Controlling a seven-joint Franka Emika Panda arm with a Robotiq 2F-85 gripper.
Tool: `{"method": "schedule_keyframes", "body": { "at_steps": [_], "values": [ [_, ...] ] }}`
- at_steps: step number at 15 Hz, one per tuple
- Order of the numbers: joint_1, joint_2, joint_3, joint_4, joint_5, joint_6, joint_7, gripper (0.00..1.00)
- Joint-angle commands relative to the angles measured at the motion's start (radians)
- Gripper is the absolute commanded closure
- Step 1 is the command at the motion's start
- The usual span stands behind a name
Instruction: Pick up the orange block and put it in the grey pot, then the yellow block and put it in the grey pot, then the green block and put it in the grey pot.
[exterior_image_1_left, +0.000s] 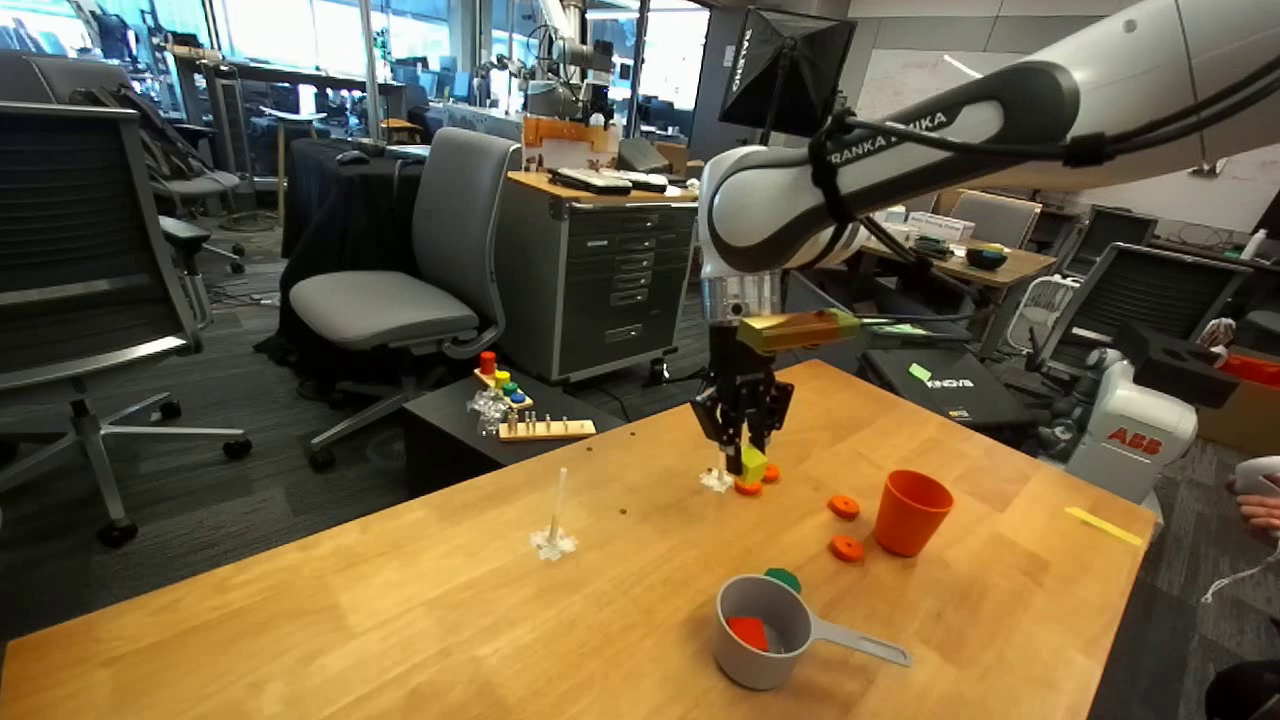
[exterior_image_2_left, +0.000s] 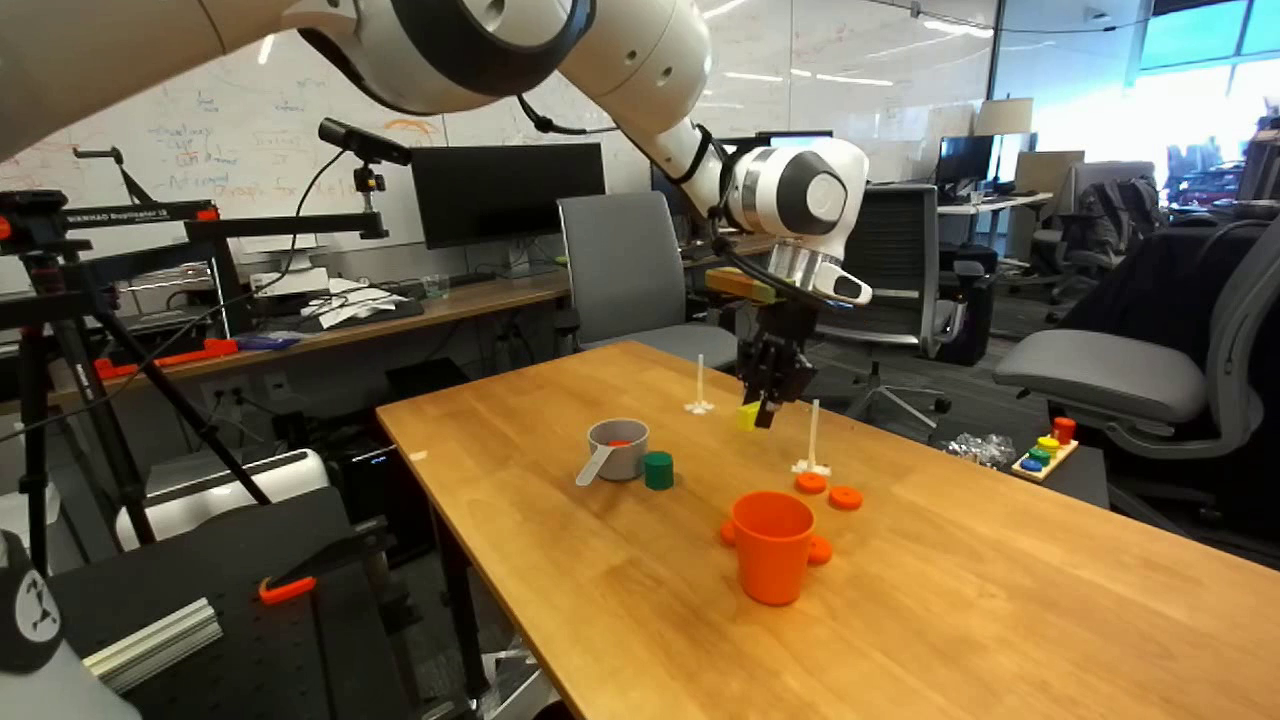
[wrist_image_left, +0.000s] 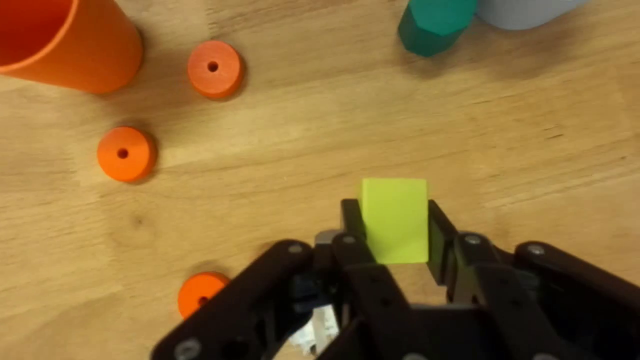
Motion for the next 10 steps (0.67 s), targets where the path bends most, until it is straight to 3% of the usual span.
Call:
{"method": "schedule_keyframes", "body": {
  "at_steps": [1, 6, 10],
  "values": [
    [0.025, -0.087, 0.033, -0.078, 0.019, -0.001, 0.014, 0.92],
    [0.090, -0.149, 0.073, -0.201, 0.008, 0.018, 0.048, 0.92],
    [0.177, -0.166, 0.064, -0.288, 0.009, 0.026, 0.077, 0.92]
  ]
}}
